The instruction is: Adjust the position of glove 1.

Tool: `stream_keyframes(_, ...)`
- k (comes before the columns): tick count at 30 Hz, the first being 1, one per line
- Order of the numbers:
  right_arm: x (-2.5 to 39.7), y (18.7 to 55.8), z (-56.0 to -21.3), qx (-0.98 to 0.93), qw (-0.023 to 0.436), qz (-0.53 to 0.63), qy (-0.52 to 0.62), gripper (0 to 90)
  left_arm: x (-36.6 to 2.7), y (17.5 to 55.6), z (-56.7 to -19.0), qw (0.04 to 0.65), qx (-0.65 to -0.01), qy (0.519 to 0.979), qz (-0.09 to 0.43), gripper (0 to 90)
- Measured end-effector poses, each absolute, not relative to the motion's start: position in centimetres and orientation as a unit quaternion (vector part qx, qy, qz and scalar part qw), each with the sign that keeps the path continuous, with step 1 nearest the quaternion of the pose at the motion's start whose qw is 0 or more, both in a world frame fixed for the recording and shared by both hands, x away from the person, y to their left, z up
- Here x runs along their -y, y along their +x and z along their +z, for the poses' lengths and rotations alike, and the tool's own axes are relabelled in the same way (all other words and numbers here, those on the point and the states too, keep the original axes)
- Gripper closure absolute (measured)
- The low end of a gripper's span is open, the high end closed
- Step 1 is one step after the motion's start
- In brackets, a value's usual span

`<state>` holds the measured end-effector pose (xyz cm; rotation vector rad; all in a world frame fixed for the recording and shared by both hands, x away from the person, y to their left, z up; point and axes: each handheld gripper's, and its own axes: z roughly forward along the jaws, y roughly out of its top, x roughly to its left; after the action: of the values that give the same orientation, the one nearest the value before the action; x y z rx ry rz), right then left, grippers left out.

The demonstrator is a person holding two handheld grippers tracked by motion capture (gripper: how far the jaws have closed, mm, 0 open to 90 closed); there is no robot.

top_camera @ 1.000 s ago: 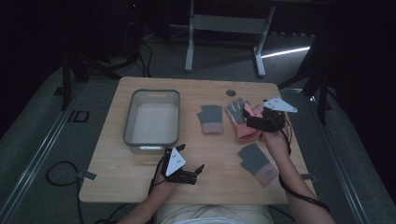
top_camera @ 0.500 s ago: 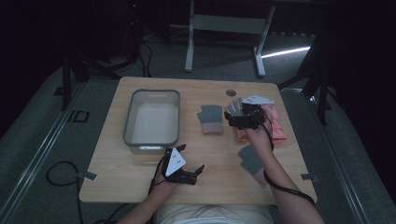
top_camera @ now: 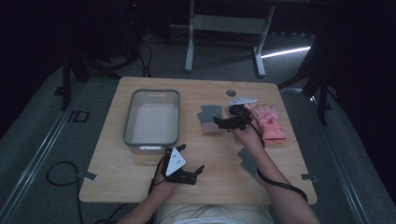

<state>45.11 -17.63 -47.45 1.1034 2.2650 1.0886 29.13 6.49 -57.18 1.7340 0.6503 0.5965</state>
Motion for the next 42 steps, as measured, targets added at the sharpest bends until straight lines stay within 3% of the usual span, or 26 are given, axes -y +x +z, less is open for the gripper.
stream_keyframes(5,16.8,46.0,-48.8,-0.817,0.170,0.383,0.395,13.0,-6.4,29.1,-57.2,0.563,-0.274,0.737,0.255,0.0)
stream_keyframes(12,15.5,47.6,-50.1,-0.821,0.179,0.361,0.405,34.9,-6.4,29.0,-57.2,0.561,-0.271,0.738,0.257,0.0)
stream_keyframes(18,14.8,49.1,-50.8,-0.821,0.183,0.336,0.423,43.5,-6.4,29.0,-57.2,0.562,-0.271,0.738,0.256,0.0)
stream_keyframes(19,14.6,49.7,-51.2,-0.825,0.164,0.326,0.432,48.3,-6.4,29.0,-57.2,0.562,-0.271,0.738,0.256,0.0)
stream_keyframes(22,14.4,50.7,-52.0,-0.820,0.142,0.314,0.456,50.1,-6.4,29.0,-57.2,0.561,-0.271,0.739,0.257,0.0)
stream_keyframes(38,13.1,52.1,-54.3,-0.828,0.164,0.269,0.464,57.1,-6.3,29.0,-57.2,0.560,-0.269,0.740,0.259,0.0)
stream_keyframes(42,12.4,52.1,-54.1,-0.829,0.167,0.250,0.471,63.6,-6.2,28.9,-57.2,0.558,-0.268,0.741,0.260,0.0)
